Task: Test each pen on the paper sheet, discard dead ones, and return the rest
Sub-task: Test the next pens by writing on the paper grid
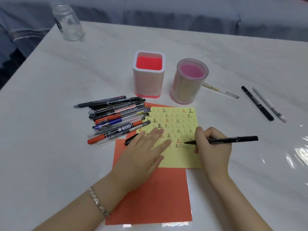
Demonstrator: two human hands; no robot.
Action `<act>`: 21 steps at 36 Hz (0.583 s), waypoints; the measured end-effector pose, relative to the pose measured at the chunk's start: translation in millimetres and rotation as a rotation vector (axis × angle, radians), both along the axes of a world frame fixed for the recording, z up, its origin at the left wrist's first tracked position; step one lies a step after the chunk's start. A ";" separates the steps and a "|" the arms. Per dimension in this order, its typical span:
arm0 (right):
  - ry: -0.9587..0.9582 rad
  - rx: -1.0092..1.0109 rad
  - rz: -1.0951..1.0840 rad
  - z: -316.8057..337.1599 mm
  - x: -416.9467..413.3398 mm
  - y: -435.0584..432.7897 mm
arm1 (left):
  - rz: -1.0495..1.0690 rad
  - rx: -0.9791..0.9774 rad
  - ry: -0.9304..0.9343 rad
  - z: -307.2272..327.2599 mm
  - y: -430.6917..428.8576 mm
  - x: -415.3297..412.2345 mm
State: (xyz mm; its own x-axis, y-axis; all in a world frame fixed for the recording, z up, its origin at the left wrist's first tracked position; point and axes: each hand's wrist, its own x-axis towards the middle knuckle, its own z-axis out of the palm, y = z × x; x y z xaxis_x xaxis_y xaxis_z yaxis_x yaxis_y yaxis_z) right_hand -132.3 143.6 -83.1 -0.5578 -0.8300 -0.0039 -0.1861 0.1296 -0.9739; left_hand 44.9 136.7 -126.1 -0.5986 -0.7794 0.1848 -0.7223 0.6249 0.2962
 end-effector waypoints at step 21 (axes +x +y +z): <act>-0.265 -0.051 0.333 27.5 12.6 17.7 | 0.402 0.519 0.699 56.1 9.8 2.8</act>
